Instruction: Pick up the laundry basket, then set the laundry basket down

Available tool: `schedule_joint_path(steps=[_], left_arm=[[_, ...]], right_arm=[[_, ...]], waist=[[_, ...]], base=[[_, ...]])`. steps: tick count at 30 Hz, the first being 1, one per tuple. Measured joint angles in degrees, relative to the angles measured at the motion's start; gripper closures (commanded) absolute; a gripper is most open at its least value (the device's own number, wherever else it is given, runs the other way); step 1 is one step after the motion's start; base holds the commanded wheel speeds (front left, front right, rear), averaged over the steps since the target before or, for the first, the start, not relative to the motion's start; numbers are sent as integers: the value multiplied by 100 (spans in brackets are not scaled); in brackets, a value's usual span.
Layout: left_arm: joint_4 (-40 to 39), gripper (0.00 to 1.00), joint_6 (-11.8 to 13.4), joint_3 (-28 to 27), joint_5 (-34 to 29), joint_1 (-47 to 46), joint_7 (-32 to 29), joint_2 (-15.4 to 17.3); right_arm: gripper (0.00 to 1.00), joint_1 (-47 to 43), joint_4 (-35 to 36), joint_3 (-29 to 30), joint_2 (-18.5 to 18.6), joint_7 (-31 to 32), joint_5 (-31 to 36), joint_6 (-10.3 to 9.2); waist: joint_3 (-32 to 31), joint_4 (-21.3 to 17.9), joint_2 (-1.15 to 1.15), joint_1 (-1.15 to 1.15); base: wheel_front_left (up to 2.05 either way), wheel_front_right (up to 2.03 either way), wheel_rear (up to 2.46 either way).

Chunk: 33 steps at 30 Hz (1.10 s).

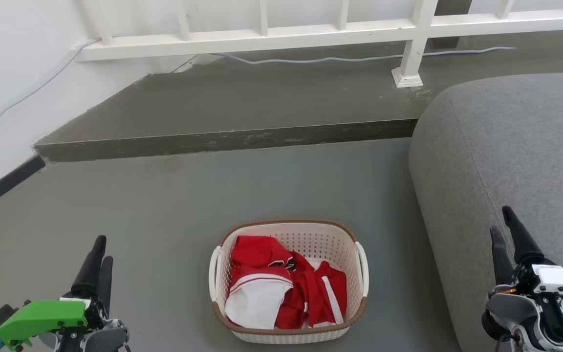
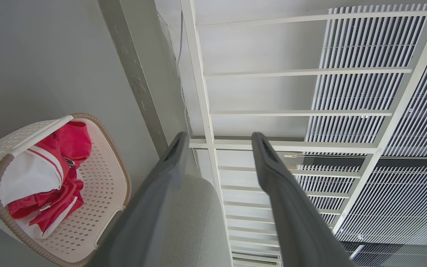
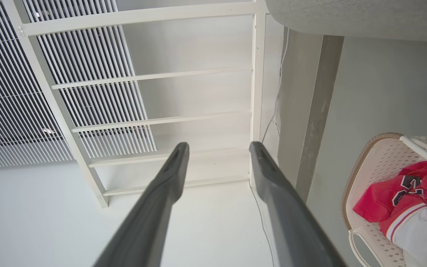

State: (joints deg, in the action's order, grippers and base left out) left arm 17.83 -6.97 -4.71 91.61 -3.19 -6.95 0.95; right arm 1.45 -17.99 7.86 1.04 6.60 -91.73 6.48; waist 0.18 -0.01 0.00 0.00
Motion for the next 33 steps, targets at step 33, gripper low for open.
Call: schedule_joint_path(steps=[33], left_arm=[[-405, 0, 0, 497, -758, -69, 552, 208]], right_arm=[[0, 54, 254, -197, 210, -527, 792, 2]], waist=[[18, 28, 0, 0]], base=[[0, 0, 0]])
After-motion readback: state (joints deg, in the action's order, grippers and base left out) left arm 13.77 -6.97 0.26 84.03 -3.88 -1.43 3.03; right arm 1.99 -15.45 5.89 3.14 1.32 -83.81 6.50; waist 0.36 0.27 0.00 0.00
